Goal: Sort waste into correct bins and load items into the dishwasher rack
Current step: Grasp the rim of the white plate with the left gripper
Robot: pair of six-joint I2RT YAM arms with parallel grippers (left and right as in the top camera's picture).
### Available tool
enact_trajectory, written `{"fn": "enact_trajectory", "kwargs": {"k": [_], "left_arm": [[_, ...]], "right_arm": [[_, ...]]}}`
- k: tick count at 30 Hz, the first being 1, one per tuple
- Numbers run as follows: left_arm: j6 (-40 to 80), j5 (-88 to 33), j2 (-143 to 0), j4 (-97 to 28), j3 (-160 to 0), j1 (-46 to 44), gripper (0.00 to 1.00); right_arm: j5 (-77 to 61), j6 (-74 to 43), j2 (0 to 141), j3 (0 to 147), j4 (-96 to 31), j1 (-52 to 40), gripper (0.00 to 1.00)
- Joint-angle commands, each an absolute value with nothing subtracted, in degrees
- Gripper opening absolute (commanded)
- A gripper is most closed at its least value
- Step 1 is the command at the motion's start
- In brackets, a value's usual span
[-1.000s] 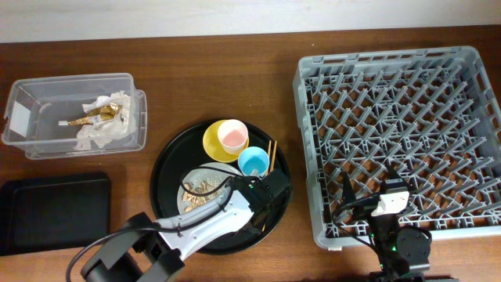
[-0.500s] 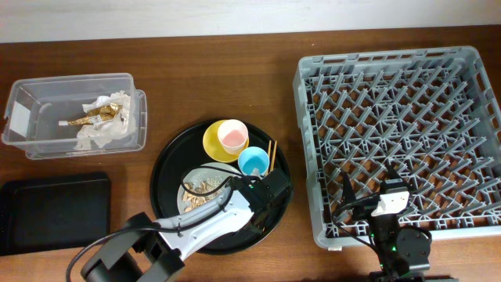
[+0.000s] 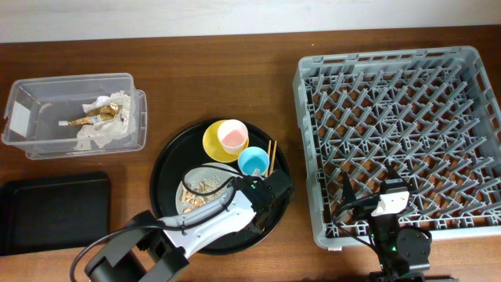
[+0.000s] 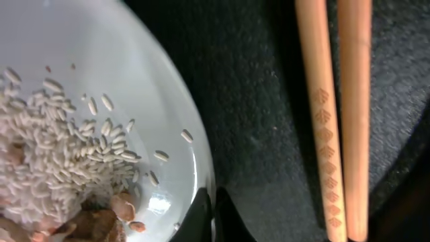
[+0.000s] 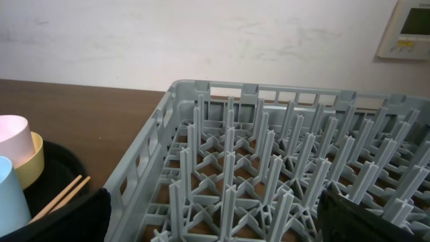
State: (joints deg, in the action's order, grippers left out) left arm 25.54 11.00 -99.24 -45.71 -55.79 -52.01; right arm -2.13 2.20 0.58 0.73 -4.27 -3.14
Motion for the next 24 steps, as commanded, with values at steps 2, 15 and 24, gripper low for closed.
{"fn": "enact_trajectory", "kwargs": {"k": [2,15,24], "left_arm": [[26.3,8.9,-100.5,-46.9,-55.7,-52.0,0.0],[27.9,15.0,-100.5,-61.6,-67.0,-51.9,0.0],[29.6,19.9,-100.5,-72.3,-76.7,-46.3,0.0]], "right_arm": [[-1.4,2.6,0.2,0.3,-4.5,-2.9,0.98],[-1.4,2.6,0.2,0.3,-4.5,-2.9,0.98],[-1.4,2.6,0.2,0.3,-4.5,-2.9,0.99]]}}
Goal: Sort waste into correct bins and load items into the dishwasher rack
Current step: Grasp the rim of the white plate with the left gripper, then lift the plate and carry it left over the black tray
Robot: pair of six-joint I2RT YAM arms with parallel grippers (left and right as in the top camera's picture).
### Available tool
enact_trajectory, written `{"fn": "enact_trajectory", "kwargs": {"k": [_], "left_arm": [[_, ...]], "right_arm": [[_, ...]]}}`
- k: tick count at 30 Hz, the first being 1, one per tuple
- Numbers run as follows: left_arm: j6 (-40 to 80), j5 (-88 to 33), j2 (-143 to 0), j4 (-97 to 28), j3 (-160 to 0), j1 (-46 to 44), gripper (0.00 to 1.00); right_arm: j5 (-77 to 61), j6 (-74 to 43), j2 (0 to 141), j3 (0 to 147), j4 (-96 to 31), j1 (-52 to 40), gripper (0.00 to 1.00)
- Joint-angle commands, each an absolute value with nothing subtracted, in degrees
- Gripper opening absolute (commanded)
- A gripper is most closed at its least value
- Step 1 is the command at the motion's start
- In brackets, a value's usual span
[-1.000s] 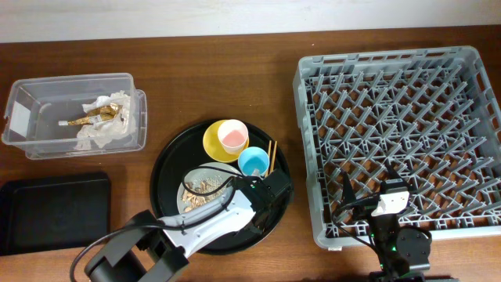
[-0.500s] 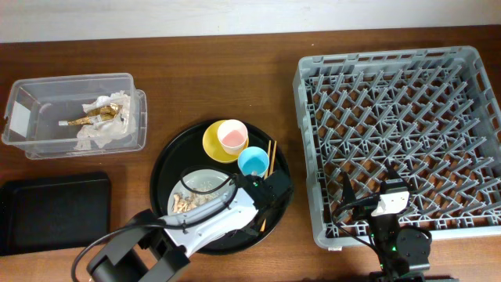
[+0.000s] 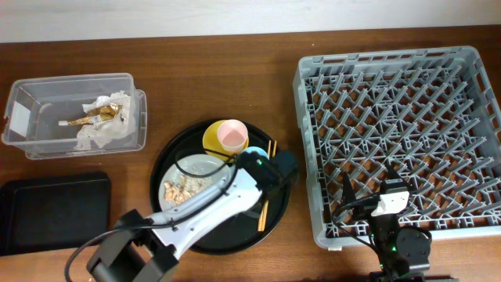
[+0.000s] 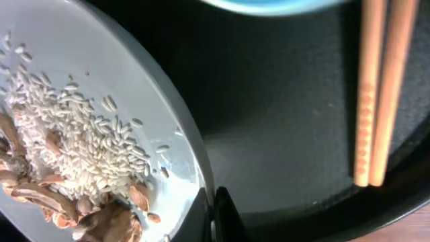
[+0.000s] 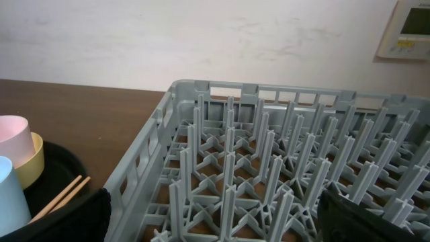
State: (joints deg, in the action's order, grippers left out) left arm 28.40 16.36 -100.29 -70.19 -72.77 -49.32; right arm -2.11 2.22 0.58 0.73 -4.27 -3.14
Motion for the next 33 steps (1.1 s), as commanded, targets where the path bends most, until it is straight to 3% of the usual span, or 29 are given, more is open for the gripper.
{"fn": "enact_trajectory", "kwargs": {"k": [1,12,21,33], "left_arm": [[29.5,20.8,-100.5,-73.2,-77.9,-45.0,0.0],[28.7,21.8,-99.3,-76.0,-87.2,-23.7,0.0],[28.7,12.1,-98.9,-71.4,-87.2,-1.7,0.0],[28.7,-2.7,-98.8,-62.9,-87.2,18.4,0.0]], "right_arm": [[-1.4,2.6,0.2,0.3,-4.5,-2.9,0.98],[-1.4,2.6,0.2,0.3,-4.5,-2.9,0.98],[-1.4,2.6,0.2,0.3,-4.5,-2.9,0.98],[-1.4,2.6,0.2,0.3,-4.5,-2.9,0.98]]}}
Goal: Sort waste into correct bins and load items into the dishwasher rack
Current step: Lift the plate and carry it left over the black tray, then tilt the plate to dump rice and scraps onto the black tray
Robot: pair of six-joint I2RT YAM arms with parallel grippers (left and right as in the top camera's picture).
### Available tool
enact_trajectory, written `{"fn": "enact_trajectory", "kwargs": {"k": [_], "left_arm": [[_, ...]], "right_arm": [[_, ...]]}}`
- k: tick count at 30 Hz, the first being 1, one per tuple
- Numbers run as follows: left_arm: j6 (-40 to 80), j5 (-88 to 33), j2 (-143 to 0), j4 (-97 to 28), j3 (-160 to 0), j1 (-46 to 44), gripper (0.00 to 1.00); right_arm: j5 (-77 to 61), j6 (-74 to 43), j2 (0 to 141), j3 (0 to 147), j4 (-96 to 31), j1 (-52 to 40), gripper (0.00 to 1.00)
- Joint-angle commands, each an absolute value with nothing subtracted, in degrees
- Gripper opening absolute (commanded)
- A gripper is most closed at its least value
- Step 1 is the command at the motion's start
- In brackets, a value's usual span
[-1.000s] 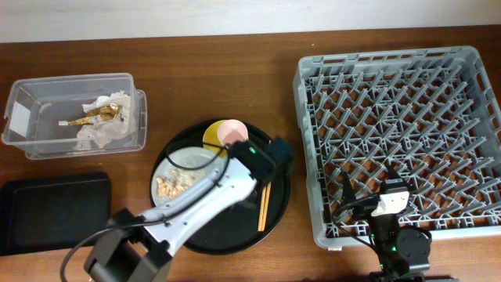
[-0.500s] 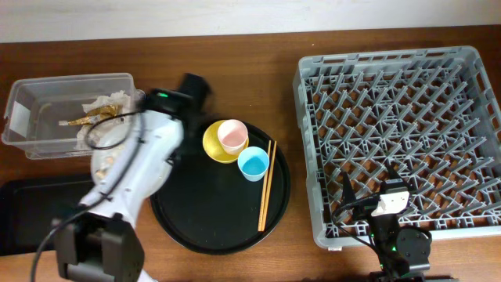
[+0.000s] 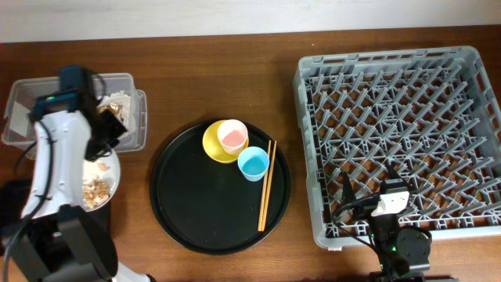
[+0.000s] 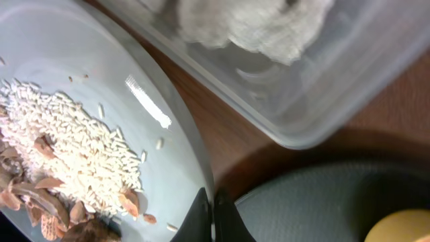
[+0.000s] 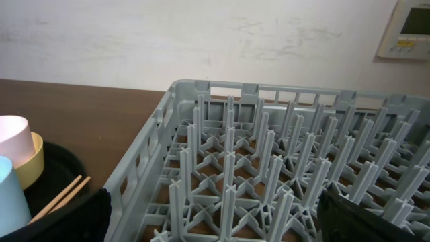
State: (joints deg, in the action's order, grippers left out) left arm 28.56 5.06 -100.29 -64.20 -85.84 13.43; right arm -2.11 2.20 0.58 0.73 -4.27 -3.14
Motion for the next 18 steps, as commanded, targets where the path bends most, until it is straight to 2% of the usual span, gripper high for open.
{"fn": "enact_trajectory", "kwargs": {"k": [1,8,18], "left_arm": [[28.7,-5.5,-98.8,-62.4,-87.2,20.3,0.0],[28.7,-21.7,-98.8,-61.0,-87.2,31.9,0.0],[28.6,-40.2,-98.8,-60.0,-87.2,43.5,0.0]], "right_arm": [[-1.4,2.6,0.2,0.3,-4.5,-2.9,0.98],[-1.4,2.6,0.2,0.3,-4.5,-2.9,0.99],[-1.4,2.6,0.2,0.3,-4.5,-2.9,0.98]]}}
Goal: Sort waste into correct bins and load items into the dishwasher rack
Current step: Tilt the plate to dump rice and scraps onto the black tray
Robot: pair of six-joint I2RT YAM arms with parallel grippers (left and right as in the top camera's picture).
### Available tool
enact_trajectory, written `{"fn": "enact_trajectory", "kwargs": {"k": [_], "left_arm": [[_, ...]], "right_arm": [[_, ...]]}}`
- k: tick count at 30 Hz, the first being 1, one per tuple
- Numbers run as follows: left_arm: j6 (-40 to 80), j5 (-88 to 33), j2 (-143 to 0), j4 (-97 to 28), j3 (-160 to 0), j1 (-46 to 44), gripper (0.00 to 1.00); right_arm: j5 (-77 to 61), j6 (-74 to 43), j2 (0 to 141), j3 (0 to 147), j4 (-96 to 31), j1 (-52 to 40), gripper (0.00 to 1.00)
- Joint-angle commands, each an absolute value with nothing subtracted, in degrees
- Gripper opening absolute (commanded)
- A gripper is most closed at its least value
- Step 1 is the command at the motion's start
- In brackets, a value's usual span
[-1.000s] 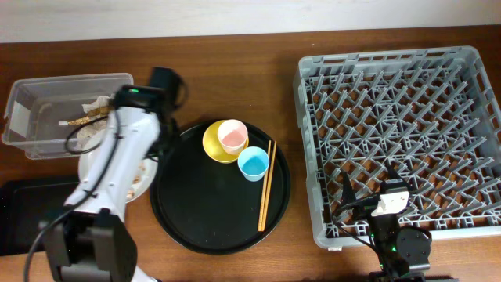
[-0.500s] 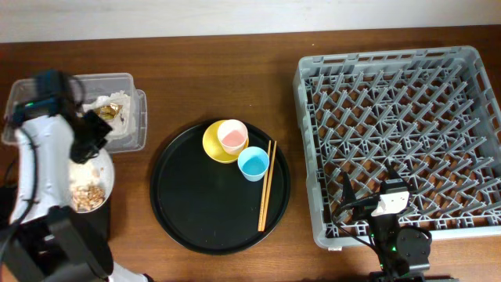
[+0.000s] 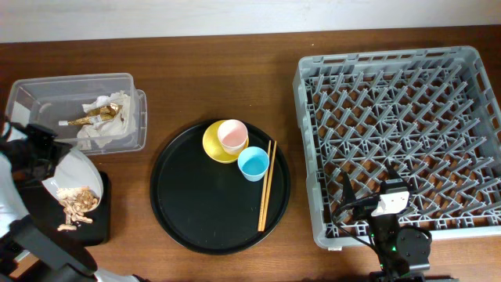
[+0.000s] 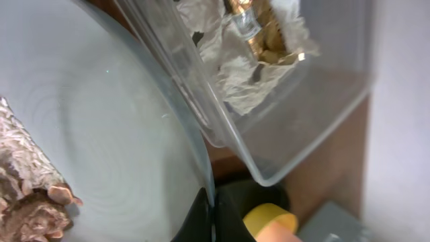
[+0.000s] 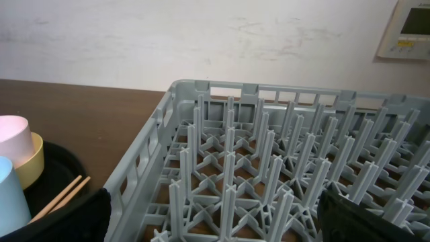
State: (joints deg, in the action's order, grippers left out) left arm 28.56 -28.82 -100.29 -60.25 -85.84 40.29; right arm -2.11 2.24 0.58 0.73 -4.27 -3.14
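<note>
My left gripper is shut on the rim of a white plate, which it holds tilted over the black bin at the table's front left. Rice and brown scraps have slid to the plate's low edge, and a few bits lie on the bin. In the left wrist view the fingers pinch the plate beside the clear bin. My right gripper is open and empty at the front edge of the grey dishwasher rack.
The clear bin at the back left holds crumpled paper and a gold wrapper. A round black tray carries a yellow bowl, a pink cup, a blue cup and chopsticks.
The plate was held nearly level just in front of the clear bin. Now it is tilted steeply over the black bin, and its scraps have slid to the low edge. The right arm is unchanged.
My left gripper was shut on the rim of the plate on the black tray. Then the plate sat further left on the tray. Then it was off the tray, by the clear bin. Now it tips scraps over the black bin.
</note>
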Motion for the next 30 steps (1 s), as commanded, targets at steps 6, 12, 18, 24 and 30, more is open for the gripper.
{"fn": "enact_trajectory", "kwargs": {"k": [6,12,18,24,30], "left_arm": [[27.7,-47.5,-98.3,-59.4,-87.2,48.8,0.0],[25.4,-49.8,-98.1,-58.3,-87.2,53.4,0.0],[24.3,-62.5,-98.1,-57.6,-87.2,57.7,0.0],[21.4,-72.5,-98.0,-62.2,-87.2,60.4,0.0],[21.7,-67.2,-98.0,-61.6,-87.2,60.7,0.0]], "right_arm": [[-1.4,2.6,0.2,0.3,-4.5,-2.9,0.98],[-1.4,2.6,0.2,0.3,-4.5,-2.9,0.98],[-1.4,2.6,0.2,0.3,-4.5,-2.9,0.98],[-1.4,2.6,0.2,0.3,-4.5,-2.9,0.98],[-1.4,2.6,0.2,0.3,-4.5,-2.9,0.98]]}}
